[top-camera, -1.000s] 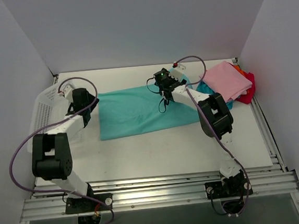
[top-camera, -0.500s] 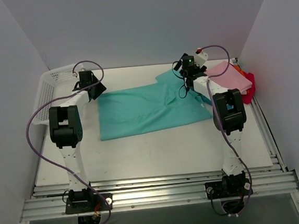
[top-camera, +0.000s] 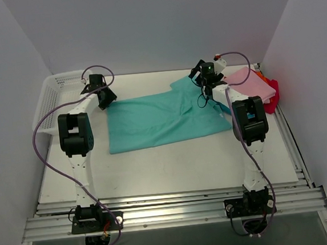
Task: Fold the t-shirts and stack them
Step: Fold the tshirt
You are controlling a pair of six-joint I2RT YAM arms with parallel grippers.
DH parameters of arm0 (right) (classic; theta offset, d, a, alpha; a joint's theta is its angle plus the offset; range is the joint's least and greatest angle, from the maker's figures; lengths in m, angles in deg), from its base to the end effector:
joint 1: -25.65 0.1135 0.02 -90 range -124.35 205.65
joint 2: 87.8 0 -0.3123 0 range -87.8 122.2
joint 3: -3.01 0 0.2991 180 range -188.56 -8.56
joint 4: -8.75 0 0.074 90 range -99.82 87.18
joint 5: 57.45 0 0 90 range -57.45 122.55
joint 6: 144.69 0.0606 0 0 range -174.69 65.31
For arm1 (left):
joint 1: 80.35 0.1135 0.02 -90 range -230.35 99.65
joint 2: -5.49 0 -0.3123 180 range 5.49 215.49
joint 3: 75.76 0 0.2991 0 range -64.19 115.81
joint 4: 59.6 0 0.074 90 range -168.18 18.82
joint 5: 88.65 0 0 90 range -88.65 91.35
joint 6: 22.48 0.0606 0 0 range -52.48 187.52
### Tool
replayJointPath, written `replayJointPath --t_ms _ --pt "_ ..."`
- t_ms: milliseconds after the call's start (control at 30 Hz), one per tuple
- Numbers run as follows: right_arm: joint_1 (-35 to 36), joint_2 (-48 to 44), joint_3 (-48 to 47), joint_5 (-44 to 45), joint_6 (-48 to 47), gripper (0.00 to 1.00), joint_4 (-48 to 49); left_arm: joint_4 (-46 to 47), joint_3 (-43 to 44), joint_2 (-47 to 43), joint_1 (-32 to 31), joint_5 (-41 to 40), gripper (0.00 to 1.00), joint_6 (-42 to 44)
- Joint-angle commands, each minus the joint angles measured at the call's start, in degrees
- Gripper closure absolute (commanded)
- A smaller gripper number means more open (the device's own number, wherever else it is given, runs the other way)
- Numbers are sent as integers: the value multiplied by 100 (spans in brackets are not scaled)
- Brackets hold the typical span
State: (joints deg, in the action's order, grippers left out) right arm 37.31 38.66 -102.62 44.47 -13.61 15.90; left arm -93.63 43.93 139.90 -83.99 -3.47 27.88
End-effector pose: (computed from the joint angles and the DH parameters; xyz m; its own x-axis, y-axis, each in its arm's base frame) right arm 0.6045 0.1120 0.2268 -0.1754 0.6203 -0.7645 0.1513 0.7843 0.6016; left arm 0.6155 -0.0341 0.1596 -0.5829 -0.5999 -0.5480 -0.4725 0.7990 -0.3720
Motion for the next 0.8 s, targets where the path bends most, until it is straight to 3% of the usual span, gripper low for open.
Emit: replayJointPath --t_ms 0,100,200,233,433,500,667,767 --pt "-85 46 -165 -120 93 16 176 -171 351 94 223 -608 39 61" --pt "-120 99 -235 -164 128 16 167 -232 403 173 215 -660 44 61" --pt "-155 160 -314 -199 146 16 167 -381 614 348 215 -687 56 70" --pt "-164 178 -349 -208 155 16 167 -521 693 401 223 -687 66 79" --pt "-261 239 -394 -296 199 16 202 -1075 1413 806 223 -670 83 105" --pt "-270 257 -376 -339 207 16 281 -1068 1440 841 249 -573 95 97" --pt "-331 485 -516 -665 120 16 755 -743 1028 648 320 -450 98 44" --pt "-383 871 -1078 -814 49 16 616 -663 904 569 320 -441 98 61"
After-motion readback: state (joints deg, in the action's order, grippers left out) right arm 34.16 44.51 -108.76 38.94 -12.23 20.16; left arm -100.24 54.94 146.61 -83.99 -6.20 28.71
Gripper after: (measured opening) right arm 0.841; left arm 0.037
